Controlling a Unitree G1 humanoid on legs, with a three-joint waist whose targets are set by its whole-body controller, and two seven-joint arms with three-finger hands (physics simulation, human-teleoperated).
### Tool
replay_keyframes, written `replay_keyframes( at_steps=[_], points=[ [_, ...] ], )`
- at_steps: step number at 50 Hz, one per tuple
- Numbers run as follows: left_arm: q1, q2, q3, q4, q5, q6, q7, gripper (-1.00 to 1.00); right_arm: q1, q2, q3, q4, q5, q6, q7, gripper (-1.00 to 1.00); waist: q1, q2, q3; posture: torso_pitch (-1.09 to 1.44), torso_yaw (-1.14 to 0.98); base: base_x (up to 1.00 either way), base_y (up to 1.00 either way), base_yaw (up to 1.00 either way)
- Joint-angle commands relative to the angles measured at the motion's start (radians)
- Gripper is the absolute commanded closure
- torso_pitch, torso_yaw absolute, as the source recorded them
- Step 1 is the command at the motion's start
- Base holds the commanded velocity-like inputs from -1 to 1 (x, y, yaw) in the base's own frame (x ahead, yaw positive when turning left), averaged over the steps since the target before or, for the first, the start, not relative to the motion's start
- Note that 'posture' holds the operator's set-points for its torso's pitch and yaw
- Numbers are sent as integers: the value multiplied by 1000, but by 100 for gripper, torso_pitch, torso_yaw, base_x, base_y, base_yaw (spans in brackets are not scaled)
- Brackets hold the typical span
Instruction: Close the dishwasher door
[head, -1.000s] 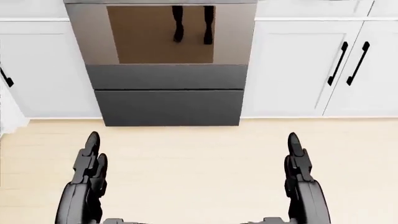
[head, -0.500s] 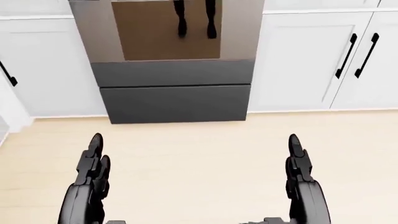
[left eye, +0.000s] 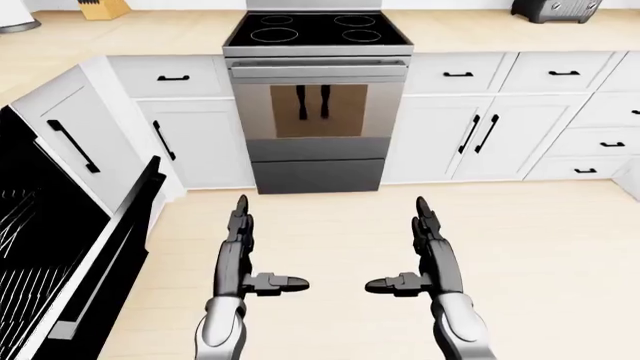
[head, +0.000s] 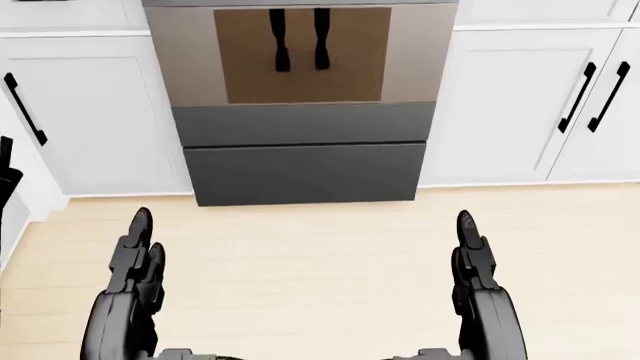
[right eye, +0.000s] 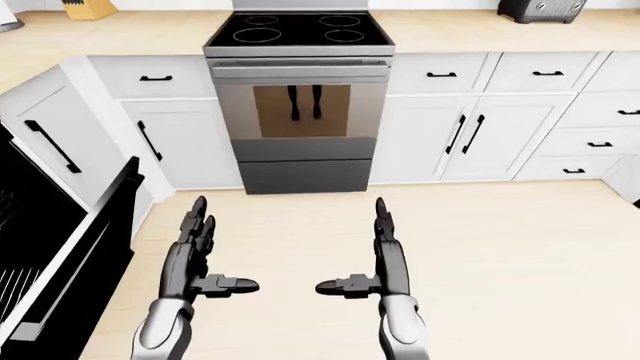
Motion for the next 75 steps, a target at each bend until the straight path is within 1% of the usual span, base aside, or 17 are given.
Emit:
replay_keyframes(
  at_steps=[1,9,13,27,28,32,36,40,41,51,55,56,60,64,68,69,75],
  points=[
    [-14,1,-4,-36,-2,-27,-2,-100,-13,0,-4,-36,-3,-19,-4,-100,-6,7,-12,0,0,0,30,0],
    [-10,1,-4,-41,-2,-26,-2,-100,-14,0,-5,-33,-1,-21,-2,-100,-6,47,-7,0,0,0,31,0],
    [-8,1,-6,-41,-1,-27,-3,-100,-16,2,-3,-16,-1,-36,-4,-100,-4,165,-27,0,0,0,31,0],
    [-3,0,-7,-46,-1,-28,-3,-100,-16,1,-2,-10,2,-41,-5,-100,0,-28,-17,0,0,0,31,0],
    [-2,0,-7,-45,0,-29,-3,-100,-17,1,-2,-26,2,-24,-3,-100,-10,15,-10,0,0,0,30,0],
    [-4,1,-6,-48,-2,-25,-3,-100,-14,0,-2,-32,2,-21,-3,-100,-8,7,-21,0,0,0,31,0],
    [-5,0,-7,-47,0,-26,-2,-100,-13,0,-4,-37,3,-18,-2,-100,-8,50,-5,0,0,0,31,0],
    [-4,1,-6,-54,-2,-20,-3,-100,-12,0,-4,-36,2,-20,-2,-100,-3,173,-27,0,0,0,31,0],
    [-4,1,-6,-55,-2,-19,-3,-100,-12,0,-4,-40,2,-16,-1,-100,5,125,-17,0,0,0,31,0],
    [-2,1,-6,-63,-2,-16,-3,-100,-8,0,-4,-43,1,-17,-1,-100,5,46,-4,0,0,0,31,0],
    [0,0,-8,-65,-1,-16,-3,-100,-2,1,-5,-3,2,-64,-4,-100,-1,-24,-16,0,0,0,30,0],
    [0,0,-7,-63,-2,-18,-3,-100,-5,0,-5,-32,3,-32,-2,-100,-13,13,-9,0,0,0,30,0],
    [1,-1,-13,-52,3,-26,-2,-100,-6,0,-6,-49,3,-15,0,-100,-8,4,-19,0,0,0,31,0],
    [4,-2,-14,-55,3,-26,-2,-100,-8,0,-4,-46,3,-15,0,-100,-8,48,-4,0,0,0,31,0],
    [7,-2,-14,-64,3,-21,-2,-100,-11,1,-4,-43,3,-15,0,-100,-4,167,-26,0,0,0,31,0],
    [7,-2,-15,-64,3,-21,-2,-100,-11,1,-4,-42,3,-16,0,-100,4,129,-20,0,0,0,31,0],
    [1,0,-9,-61,0,-19,-2,-100,-9,0,-5,-41,4,-18,0,-100,8,80,-10,0,0,0,31,0]
  ],
)
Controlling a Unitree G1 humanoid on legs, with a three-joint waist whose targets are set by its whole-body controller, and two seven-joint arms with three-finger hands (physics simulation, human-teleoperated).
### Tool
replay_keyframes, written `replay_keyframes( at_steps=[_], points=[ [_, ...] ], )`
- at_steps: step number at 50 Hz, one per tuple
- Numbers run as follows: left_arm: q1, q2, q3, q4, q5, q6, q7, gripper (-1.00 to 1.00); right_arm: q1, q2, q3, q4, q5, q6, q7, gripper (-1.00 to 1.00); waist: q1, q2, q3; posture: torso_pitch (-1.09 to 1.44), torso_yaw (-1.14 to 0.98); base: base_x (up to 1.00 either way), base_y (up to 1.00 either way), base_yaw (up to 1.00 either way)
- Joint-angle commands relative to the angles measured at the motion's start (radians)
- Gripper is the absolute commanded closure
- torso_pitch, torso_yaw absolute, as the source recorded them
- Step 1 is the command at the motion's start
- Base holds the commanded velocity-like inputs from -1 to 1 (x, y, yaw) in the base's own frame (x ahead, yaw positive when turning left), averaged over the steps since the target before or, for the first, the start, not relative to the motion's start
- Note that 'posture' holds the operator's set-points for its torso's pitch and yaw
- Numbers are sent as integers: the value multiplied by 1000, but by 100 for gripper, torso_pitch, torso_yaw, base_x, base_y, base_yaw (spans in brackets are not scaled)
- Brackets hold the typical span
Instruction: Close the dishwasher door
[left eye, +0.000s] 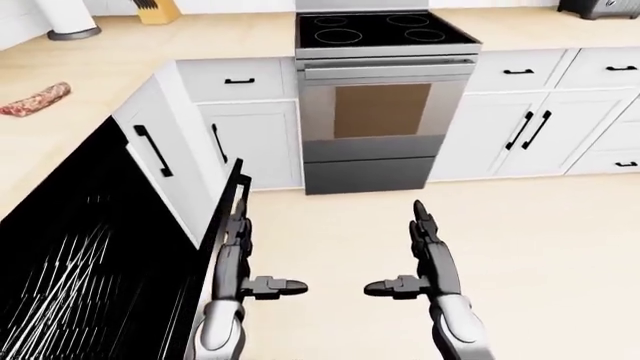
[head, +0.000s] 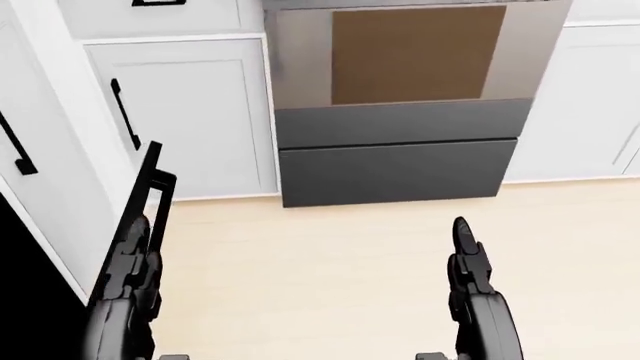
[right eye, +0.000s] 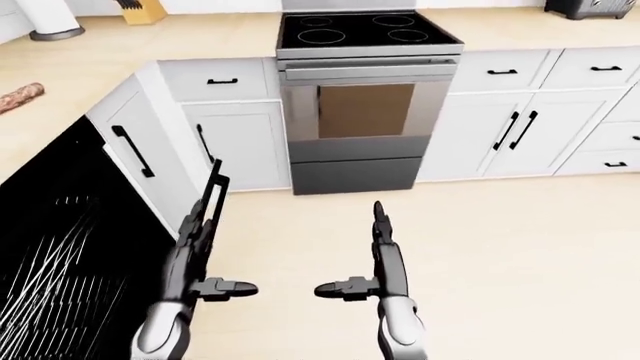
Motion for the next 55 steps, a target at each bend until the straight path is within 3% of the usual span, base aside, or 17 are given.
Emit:
replay_keyframes(
  at_steps=[1,8,9,10,12,16,19,20,21,22,23,27,28,35,39,46,55],
  points=[
    [-21,-2,-9,-46,-3,-34,-5,-100,-15,-4,-9,-46,-1,-38,-8,-100,-4,-1,-11,0,0,0,30,0],
    [-25,-2,-6,-44,-4,-34,-5,-100,-13,-4,-10,-53,-1,-34,-8,-100,-12,-93,-14,0,0,0,31,0],
    [-25,-2,-6,-43,-4,-35,-5,-100,-12,-5,-10,-56,-1,-33,-8,-100,-24,-53,-11,0,0,0,30,0],
    [-25,-2,-6,-43,-4,-35,-5,-100,-11,-5,-11,-57,-1,-33,-7,-100,-14,-71,-15,0,0,0,31,0],
    [-27,-2,-5,-40,-4,-35,-5,-100,-10,-5,-10,-57,-1,-34,-7,-100,-19,-71,-24,0,0,0,31,0],
    [-25,-3,-7,-46,-3,-33,-4,-100,-9,-5,-11,-65,-1,-28,-6,-100,-17,-32,-12,0,0,0,31,0],
    [-25,-2,-6,-46,-3,-32,-4,-100,-6,-5,-12,-62,0,-34,-6,-100,-20,29,-12,0,0,0,31,0],
    [-25,-2,-6,-48,-4,-31,-4,-100,-6,-5,-12,-65,0,-31,-6,-100,-18,71,-25,0,0,0,30,0],
    [-25,-2,-6,-49,-4,-30,-4,-100,-6,-5,-11,-66,-1,-31,-6,-100,-21,82,-39,0,0,0,31,0],
    [-25,-2,-6,-50,-4,-29,-4,-100,-5,-5,-11,-66,-1,-31,-6,-100,-7,55,-20,0,0,0,30,0],
    [-26,-2,-5,-49,-5,-29,-4,-100,-5,-4,-11,-69,-2,-29,-6,-100,-11,56,-11,0,0,0,30,0],
    [-28,-1,-3,-47,-6,-30,-4,-100,-3,-2,-12,-80,6,-29,-5,-100,-4,-1,-4,0,0,0,23,0],
    [-28,-1,-3,-46,-5,-30,-4,-100,-3,-4,-10,-81,-1,-28,-6,-100,-4,8,-8,0,0,0,0,0],
    [-54,-2,6,-48,-16,2,2,-100,-2,-5,-12,-83,2,-28,-3,-100,8,-14,-10,0,0,0,0,0],
    [-96,-7,2,-72,-26,60,17,-100,-4,-5,-12,-80,2,-30,-3,-100,20,-70,-18,0,0,0,0,0],
    [-170,-20,-30,-89,-24,141,46,-100,1,-6,-18,-97,3,-21,0,-100,14,-32,-37,0,0,0,0,0],
    [-271,-74,-103,-16,-7,189,89,-100,9,-6,-22,-101,7,-26,3,-100,4,-26,-50,0,0,0,0,0]
  ],
)
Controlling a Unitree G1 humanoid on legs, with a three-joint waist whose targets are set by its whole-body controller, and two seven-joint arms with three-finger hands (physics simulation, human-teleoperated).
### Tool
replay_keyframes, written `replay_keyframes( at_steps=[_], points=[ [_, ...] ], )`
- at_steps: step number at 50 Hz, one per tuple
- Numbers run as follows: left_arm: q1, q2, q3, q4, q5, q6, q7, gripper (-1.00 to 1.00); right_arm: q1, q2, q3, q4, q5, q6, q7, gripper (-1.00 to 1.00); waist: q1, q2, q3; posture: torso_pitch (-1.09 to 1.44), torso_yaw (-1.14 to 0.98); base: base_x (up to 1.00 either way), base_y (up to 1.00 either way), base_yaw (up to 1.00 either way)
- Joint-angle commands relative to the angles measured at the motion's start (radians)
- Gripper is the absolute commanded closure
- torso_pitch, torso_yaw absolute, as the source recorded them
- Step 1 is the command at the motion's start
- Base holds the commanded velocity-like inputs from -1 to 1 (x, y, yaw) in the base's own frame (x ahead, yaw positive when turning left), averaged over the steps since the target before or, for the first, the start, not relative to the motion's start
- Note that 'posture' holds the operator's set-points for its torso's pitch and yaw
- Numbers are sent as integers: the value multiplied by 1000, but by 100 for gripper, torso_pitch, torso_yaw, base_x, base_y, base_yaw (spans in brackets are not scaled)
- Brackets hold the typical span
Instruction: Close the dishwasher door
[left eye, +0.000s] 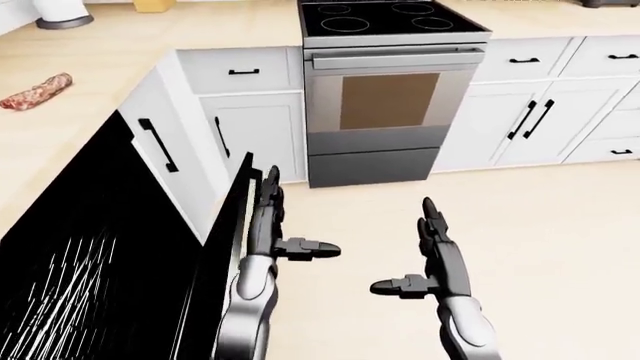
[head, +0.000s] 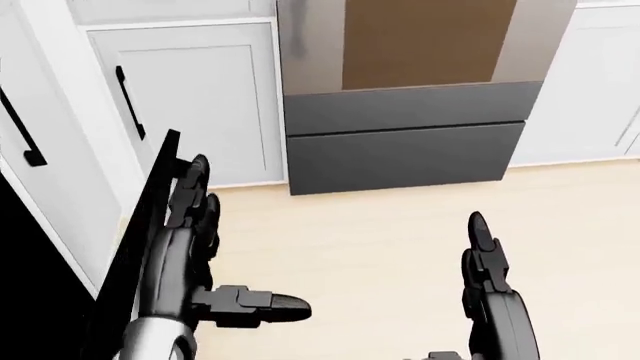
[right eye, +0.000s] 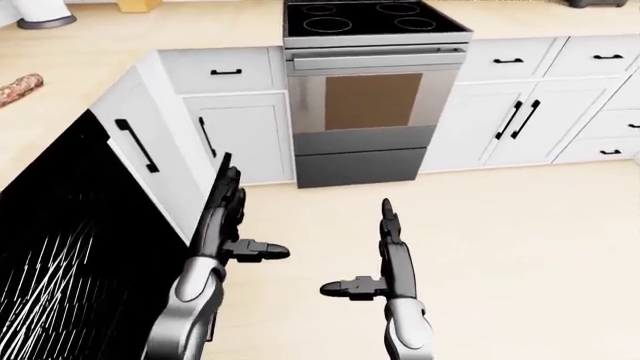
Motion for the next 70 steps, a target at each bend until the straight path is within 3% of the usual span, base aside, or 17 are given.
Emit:
replay_keyframes(
  at_steps=[1,6,15,17,22,26,33,47,70],
  points=[
    [-28,-12,-20,-25,7,-18,13,-100,-12,-1,1,-43,2,-31,1,-100,1,-5,-16,0,0,0,0,0],
    [-65,-40,-51,40,23,-28,26,-100,-8,-1,-1,-46,4,-34,3,-100,-2,-9,-19,0,0,0,0,0],
    [-178,-83,-43,370,39,-173,52,-100,6,0,-8,-17,8,-79,4,-100,-2,-17,-22,0,0,0,0,0],
    [-198,-87,-34,454,40,-218,54,-100,5,0,-8,-22,9,-74,5,-100,-2,-19,-21,0,0,0,0,0],
    [-314,-80,23,885,28,-452,60,-100,2,-2,-11,-56,11,-38,7,-100,1,-23,-24,0,0,0,0,0],
    [-359,-74,51,1125,32,-599,62,-100,8,0,-10,-10,11,-91,5,-100,-3,-22,-25,0,0,0,0,0],
    [-366,-46,97,1380,71,-761,65,-100,6,1,-7,-7,9,-90,3,-100,-6,-21,-25,0,0,0,0,0],
    [-326,10,238,1468,79,-715,24,-100,8,0,-6,-25,9,-80,4,-100,-10,-7,-23,0,0,0,0,0],
    [-311,79,337,1478,66,-567,22,-100,12,0,-9,-26,17,-87,5,-100,-14,2,-26,0,0,0,0,0]
  ],
)
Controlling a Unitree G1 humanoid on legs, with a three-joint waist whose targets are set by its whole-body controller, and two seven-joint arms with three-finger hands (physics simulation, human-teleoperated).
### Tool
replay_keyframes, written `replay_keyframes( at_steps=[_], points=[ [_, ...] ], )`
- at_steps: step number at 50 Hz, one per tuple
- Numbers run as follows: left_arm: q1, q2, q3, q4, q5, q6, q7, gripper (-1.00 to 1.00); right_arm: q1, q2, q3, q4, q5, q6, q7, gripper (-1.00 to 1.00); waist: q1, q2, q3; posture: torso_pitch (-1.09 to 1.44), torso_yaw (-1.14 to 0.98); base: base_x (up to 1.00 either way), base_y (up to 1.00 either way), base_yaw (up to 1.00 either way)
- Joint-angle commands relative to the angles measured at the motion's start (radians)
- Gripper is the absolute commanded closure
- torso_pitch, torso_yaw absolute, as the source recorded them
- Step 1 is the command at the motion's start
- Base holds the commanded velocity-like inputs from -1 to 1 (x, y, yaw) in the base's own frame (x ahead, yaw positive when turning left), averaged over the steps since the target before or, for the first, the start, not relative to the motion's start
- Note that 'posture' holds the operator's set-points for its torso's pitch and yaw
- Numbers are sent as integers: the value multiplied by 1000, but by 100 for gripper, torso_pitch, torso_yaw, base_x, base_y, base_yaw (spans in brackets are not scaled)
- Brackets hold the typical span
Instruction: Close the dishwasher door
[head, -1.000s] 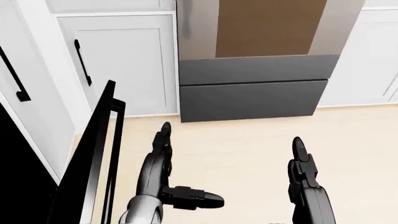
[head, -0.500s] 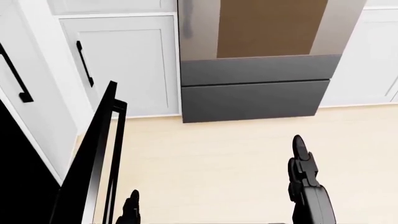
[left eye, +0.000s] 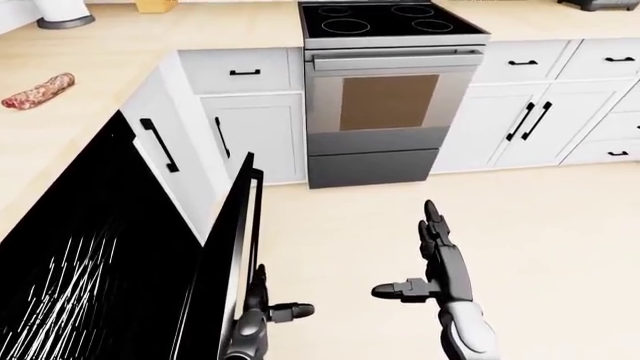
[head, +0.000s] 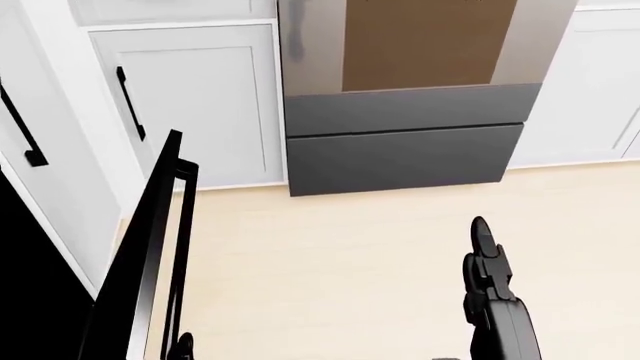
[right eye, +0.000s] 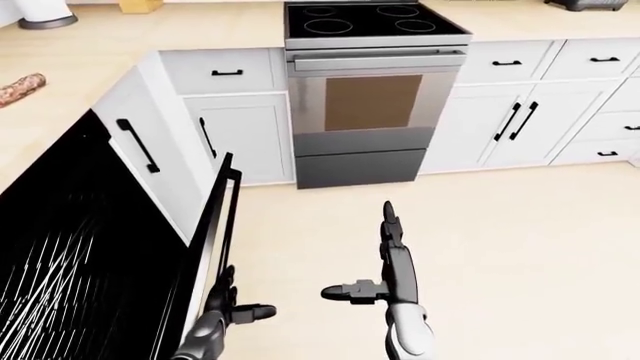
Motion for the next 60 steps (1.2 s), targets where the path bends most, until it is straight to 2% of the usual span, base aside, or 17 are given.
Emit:
replay_keyframes(
  at_steps=[1,3,4,21,25,27,50,51,60],
  points=[
    [-14,20,11,-18,-7,3,13,-100,-11,-2,-4,-41,2,-35,-2,-100,2,1,-15,0,0,0,0,0],
    [-15,25,18,-18,-9,12,14,-100,-18,-2,-2,-73,1,3,-3,-100,2,1,-16,0,0,0,0,0],
    [-15,28,22,-18,-12,17,12,-100,-14,-2,-2,-46,0,-27,-4,-100,1,0,-17,0,0,0,0,0],
    [-12,56,62,-17,-31,34,73,-100,-15,-2,-2,-33,-1,-38,-6,-100,-5,0,-20,0,0,0,0,0],
    [-13,63,72,-17,-44,34,105,-100,-17,-3,-3,-84,0,15,-4,-100,-5,-1,-20,0,0,0,0,0],
    [-14,65,74,-17,-48,35,117,-100,-13,-2,-2,-41,-2,-33,-6,-100,-6,0,-18,0,0,0,0,0],
    [-26,86,93,-18,-75,-23,257,-100,-15,-2,-2,-31,-2,-37,-7,-100,-17,-7,-14,0,0,0,0,0],
    [-27,87,87,-18,-65,-20,294,-100,-15,-2,-2,-30,-2,-38,-7,-100,-17,-7,-14,0,0,0,0,0],
    [-28,94,94,-18,-60,-51,366,-100,-17,-2,-4,-27,-1,-39,-8,-100,-22,-10,-12,0,0,0,0,0]
  ],
)
